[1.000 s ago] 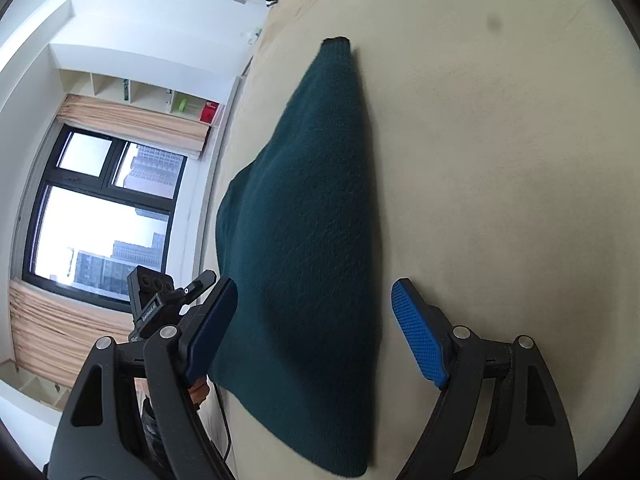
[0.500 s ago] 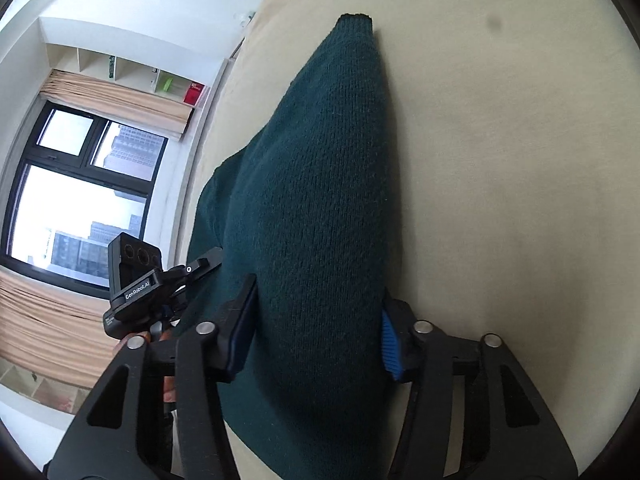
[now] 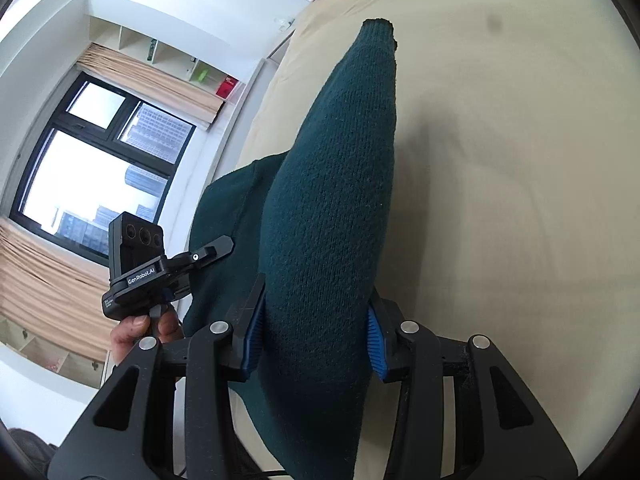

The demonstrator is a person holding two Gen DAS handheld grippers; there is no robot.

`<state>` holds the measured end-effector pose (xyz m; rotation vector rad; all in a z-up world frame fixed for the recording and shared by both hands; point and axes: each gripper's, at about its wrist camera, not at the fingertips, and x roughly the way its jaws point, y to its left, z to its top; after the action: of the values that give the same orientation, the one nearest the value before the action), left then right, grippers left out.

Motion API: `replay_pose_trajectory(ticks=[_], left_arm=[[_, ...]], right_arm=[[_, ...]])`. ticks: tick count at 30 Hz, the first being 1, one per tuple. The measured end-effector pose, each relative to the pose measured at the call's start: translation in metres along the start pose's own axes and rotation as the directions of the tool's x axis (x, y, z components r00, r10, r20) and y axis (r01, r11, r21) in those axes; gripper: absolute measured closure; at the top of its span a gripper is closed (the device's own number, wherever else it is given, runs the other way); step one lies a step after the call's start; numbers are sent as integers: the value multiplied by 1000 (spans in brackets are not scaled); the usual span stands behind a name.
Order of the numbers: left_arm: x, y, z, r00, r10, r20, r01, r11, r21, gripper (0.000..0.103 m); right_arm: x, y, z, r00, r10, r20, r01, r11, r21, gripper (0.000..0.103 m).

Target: Fold small clothes

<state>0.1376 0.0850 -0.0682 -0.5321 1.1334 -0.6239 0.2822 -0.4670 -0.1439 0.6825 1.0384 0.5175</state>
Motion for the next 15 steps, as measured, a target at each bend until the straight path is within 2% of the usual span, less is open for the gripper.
replay_pose_trajectory(ticks=[6,10,12,15], left_arm=[[6,-14,-42,999,-14,-39,14,1000,10,80],[22,-2,-60,996,-3,-88,2,1000,-10,79],[29,12,-65,995,29,-92,-32,999,-34,77],[38,35,-71,995,-36,-94,26,993,-113,72]], right_arm=[[-18,-10,-61,1000,12,16,-13,998,57,63],[-18,-23,-89,1000,-1,10,0,996,89,63],[-13,-31,-100,1000,-23,-1,23,995,98,63],[-7,-56,-113,1000,17,5,-17,985,171,62]])
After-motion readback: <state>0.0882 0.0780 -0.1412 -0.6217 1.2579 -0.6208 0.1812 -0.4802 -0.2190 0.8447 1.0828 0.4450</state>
